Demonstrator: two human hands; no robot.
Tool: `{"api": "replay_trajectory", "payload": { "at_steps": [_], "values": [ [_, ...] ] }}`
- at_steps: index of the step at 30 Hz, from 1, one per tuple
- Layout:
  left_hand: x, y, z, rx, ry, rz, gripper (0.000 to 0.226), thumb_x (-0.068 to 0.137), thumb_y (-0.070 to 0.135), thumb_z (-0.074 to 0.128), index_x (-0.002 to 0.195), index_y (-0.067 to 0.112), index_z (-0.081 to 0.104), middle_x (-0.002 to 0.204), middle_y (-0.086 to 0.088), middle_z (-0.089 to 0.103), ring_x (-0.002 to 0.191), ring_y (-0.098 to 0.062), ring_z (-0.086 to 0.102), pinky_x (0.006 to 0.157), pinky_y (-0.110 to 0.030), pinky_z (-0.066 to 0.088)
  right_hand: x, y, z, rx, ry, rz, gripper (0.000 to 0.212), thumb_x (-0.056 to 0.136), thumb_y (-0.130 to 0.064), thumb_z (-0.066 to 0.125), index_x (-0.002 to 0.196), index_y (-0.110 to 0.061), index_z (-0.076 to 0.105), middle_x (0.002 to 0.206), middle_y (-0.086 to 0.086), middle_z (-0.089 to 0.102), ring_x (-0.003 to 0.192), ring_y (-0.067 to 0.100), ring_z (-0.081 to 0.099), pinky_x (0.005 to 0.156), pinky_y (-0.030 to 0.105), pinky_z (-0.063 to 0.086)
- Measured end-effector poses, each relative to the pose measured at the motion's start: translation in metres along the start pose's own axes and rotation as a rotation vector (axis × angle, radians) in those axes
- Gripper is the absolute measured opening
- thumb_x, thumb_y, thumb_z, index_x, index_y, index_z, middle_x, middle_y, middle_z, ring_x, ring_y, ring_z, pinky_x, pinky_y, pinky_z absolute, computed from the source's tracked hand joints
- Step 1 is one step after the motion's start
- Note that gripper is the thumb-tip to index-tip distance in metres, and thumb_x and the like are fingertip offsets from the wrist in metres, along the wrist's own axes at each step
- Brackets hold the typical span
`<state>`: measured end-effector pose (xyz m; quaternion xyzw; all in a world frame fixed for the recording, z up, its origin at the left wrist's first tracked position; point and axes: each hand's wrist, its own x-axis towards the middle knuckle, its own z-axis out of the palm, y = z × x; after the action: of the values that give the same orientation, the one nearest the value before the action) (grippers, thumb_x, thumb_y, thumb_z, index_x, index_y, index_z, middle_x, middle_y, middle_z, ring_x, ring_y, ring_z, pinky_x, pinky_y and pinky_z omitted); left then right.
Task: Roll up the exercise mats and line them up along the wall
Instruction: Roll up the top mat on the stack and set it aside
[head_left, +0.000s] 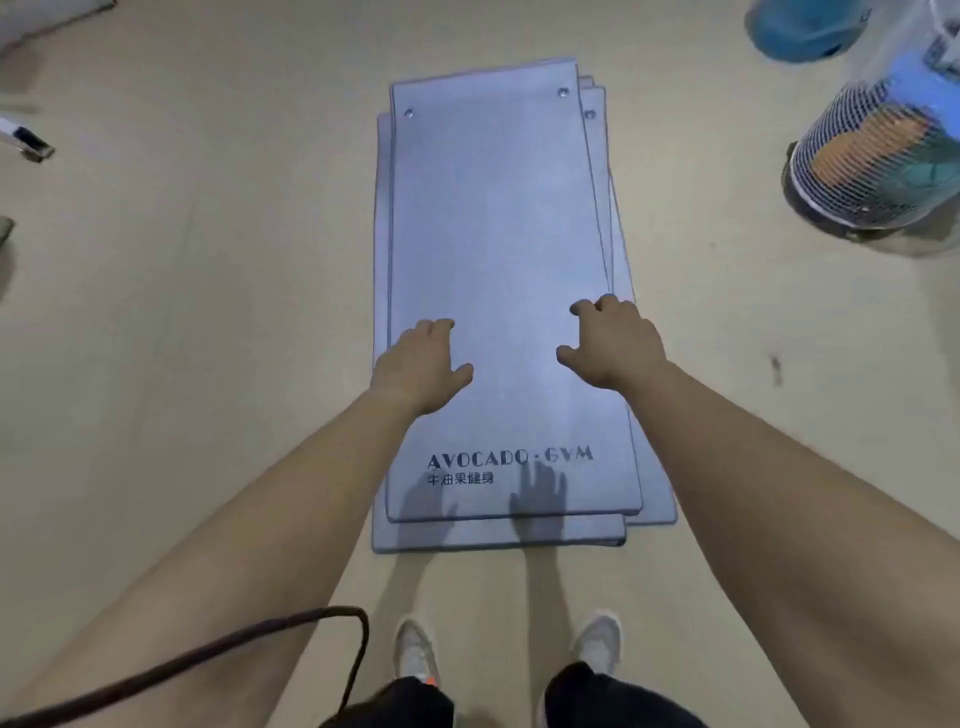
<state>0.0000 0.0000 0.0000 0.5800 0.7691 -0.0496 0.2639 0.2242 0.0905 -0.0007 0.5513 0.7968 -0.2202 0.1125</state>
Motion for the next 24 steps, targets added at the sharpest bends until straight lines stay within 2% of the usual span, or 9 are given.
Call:
{"api": "replay_trajectory", "payload": {
  "at_steps": [4,8,11,15,17,20,22,24],
  "values": [
    [0.042,-0.036,0.141,0.042,-0.154,-0.011,0.075,0.101,0.045,0.058,0.161,0.015,0.025,0.161,-0.008,0.035,0.145,-0.029,0.038,0.105,-0.047,0.044,0.030,0.022,0.151,-0.008,-0.133,0.079,0.064,0.099,-0.046,0.056,0.153,-0.015,0.040,0.145,0.014,0.046,0.131,0.035,0.045,0.094,0.043,0.045],
    [0.064,-0.078,0.282,0.051,-0.209,0.050,0.077,0.096,0.047,0.064,0.159,0.020,0.030,0.162,-0.005,0.033,0.146,-0.028,0.034,0.106,-0.046,0.045,0.039,0.043,0.294,-0.027,-0.215,0.086,0.064,0.099,-0.049,0.057,0.151,-0.016,0.041,0.146,0.012,0.045,0.130,0.034,0.044,0.093,0.043,0.046],
    [0.074,-0.101,0.371,0.183,-0.250,0.200,0.075,0.092,0.047,0.068,0.157,0.026,0.036,0.167,-0.005,0.027,0.152,-0.029,0.023,0.115,-0.044,0.034,0.042,0.056,0.382,-0.080,-0.276,0.046,0.064,0.098,-0.051,0.057,0.152,-0.020,0.041,0.152,0.010,0.042,0.136,0.034,0.040,0.101,0.044,0.044],
    [0.091,-0.128,0.453,0.308,-0.225,0.328,0.092,0.084,0.061,0.074,0.157,0.023,0.033,0.170,-0.009,0.018,0.157,-0.032,0.013,0.126,-0.046,0.018,0.055,0.074,0.465,-0.204,-0.264,-0.144,0.091,0.083,-0.070,0.066,0.154,-0.023,0.034,0.161,0.006,0.028,0.144,0.031,0.031,0.111,0.045,0.036],
    [0.093,-0.141,0.477,0.352,-0.229,0.321,0.106,0.078,0.063,0.078,0.160,0.019,0.025,0.171,-0.012,0.013,0.157,-0.035,0.010,0.127,-0.048,0.017,0.050,0.082,0.495,-0.301,-0.263,-0.201,0.100,0.073,-0.075,0.071,0.149,-0.021,0.034,0.154,0.007,0.031,0.137,0.033,0.036,0.107,0.046,0.039],
    [0.096,-0.154,0.500,0.414,-0.192,0.332,0.115,0.076,0.063,0.080,0.161,0.018,0.018,0.170,-0.014,0.011,0.156,-0.037,0.011,0.125,-0.050,0.022,0.046,0.096,0.530,-0.411,-0.174,-0.259,0.100,0.064,-0.065,0.084,0.140,-0.014,0.043,0.137,0.011,0.046,0.115,0.035,0.050,0.086,0.045,0.049],
    [0.097,-0.158,0.506,0.440,-0.139,0.340,0.108,0.076,0.061,0.081,0.158,0.017,0.025,0.168,-0.015,0.018,0.153,-0.040,0.018,0.120,-0.051,0.031,0.054,0.102,0.536,-0.506,-0.135,-0.298,0.090,0.064,-0.058,0.087,0.132,-0.010,0.052,0.125,0.013,0.054,0.102,0.036,0.054,0.071,0.043,0.048],
    [0.096,-0.158,0.507,0.448,-0.102,0.382,0.090,0.074,0.054,0.082,0.146,0.015,0.042,0.160,-0.017,0.032,0.145,-0.041,0.033,0.103,-0.050,0.049,0.063,0.104,0.532,-0.582,-0.163,-0.369,0.080,0.068,-0.059,0.083,0.124,-0.007,0.057,0.117,0.014,0.057,0.093,0.037,0.055,0.064,0.040,0.043]
  ]
}}
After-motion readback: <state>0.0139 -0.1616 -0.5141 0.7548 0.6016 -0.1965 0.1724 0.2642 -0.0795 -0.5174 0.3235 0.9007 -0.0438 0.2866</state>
